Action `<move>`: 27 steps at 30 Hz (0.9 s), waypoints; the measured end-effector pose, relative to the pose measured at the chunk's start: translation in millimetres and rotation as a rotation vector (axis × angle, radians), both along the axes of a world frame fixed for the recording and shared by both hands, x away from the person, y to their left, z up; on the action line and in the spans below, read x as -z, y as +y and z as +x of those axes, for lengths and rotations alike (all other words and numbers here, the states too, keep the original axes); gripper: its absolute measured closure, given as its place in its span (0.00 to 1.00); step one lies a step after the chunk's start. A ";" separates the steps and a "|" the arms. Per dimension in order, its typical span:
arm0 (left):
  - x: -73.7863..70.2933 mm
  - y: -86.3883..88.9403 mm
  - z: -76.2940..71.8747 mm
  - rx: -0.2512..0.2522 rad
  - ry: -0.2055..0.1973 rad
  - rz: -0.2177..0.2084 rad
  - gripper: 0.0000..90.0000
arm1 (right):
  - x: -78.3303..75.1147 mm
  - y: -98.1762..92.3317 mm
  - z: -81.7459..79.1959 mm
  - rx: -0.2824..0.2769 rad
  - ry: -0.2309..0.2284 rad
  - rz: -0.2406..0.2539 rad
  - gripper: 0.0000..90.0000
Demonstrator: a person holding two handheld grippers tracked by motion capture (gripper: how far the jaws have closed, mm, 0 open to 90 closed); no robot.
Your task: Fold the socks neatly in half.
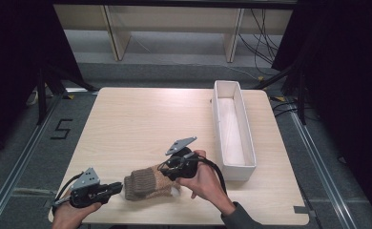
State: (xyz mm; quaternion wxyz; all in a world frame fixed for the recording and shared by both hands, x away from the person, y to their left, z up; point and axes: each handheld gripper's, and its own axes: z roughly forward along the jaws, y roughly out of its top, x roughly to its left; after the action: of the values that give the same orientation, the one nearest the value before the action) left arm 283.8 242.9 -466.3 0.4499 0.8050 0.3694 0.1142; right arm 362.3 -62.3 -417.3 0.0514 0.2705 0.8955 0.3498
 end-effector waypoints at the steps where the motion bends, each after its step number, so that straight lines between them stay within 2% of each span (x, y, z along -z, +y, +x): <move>1: -2.4 -1.3 0.0 -0.002 0.004 0.008 0.92 | 2.4 -3.0 1.6 0.011 -0.001 -0.014 0.73; 2: -1.8 -3.4 1.4 0.004 -0.013 -0.013 0.92 | 5.2 -4.9 2.0 0.026 0.019 -0.016 0.74; 3: -3.9 -5.6 2.1 0.009 0.003 -0.007 0.91 | 8.9 -6.0 3.5 0.017 0.018 -0.024 0.74; 4: -3.8 -7.9 2.9 0.010 -0.007 -0.008 0.91 | 12.9 -5.5 3.2 0.033 0.036 -0.024 0.74; 5: -3.3 -10.8 4.3 0.021 -0.007 -0.020 0.91 | 15.8 -5.2 3.9 0.022 0.040 -0.038 0.74; 7: -4.3 -15.0 4.7 0.033 0.009 -0.009 0.91 | 21.4 -2.8 2.4 0.018 0.057 -0.043 0.74; 8: -2.4 -16.6 5.1 0.043 0.002 -0.024 0.90 | 23.3 -1.1 1.0 0.008 0.059 -0.048 0.74; 9: -2.6 -17.7 4.4 0.040 0.010 -0.023 0.90 | 25.9 1.1 -0.6 -0.014 0.055 -0.041 0.74; 10: -2.6 -17.3 5.1 0.055 0.015 -0.018 0.89 | 26.2 2.9 -3.7 -0.022 0.067 -0.055 0.74; 11: -1.7 -18.7 4.8 0.041 0.018 -0.031 0.89 | 28.6 5.3 -5.6 -0.032 0.062 -0.054 0.74; 15: -0.1 -18.1 7.9 0.022 0.037 -0.032 0.81 | 37.8 11.6 -11.5 -0.041 0.074 -0.103 0.76; 17: 0.3 -18.2 9.0 0.015 0.040 -0.046 0.79 | 47.5 16.5 -17.5 -0.049 0.057 -0.147 0.76; 18: -0.2 -18.2 9.2 0.012 0.040 -0.046 0.77 | 50.7 18.1 -19.8 -0.058 0.027 -0.151 0.76; 20: -1.7 -18.5 8.6 0.006 0.035 -0.031 0.77 | 49.7 20.4 -24.0 -0.051 0.011 -0.174 0.76; 23: -2.7 -20.4 9.7 0.001 0.029 -0.039 0.77 | 50.6 20.0 -24.4 -0.052 0.005 -0.171 0.76; 24: -2.9 -21.3 9.4 -0.005 0.038 -0.032 0.77 | 50.6 19.5 -24.0 -0.064 -0.002 -0.168 0.76; 27: -1.6 -24.2 11.8 0.010 0.062 -0.020 0.74 | 50.3 19.1 -24.1 -0.051 0.013 -0.163 0.76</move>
State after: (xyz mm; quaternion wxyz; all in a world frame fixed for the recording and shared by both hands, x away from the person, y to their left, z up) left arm 295.6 218.7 -464.7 0.4470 0.8054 0.3802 0.0833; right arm 338.2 -43.2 -467.6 0.0587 0.2448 0.9278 0.2754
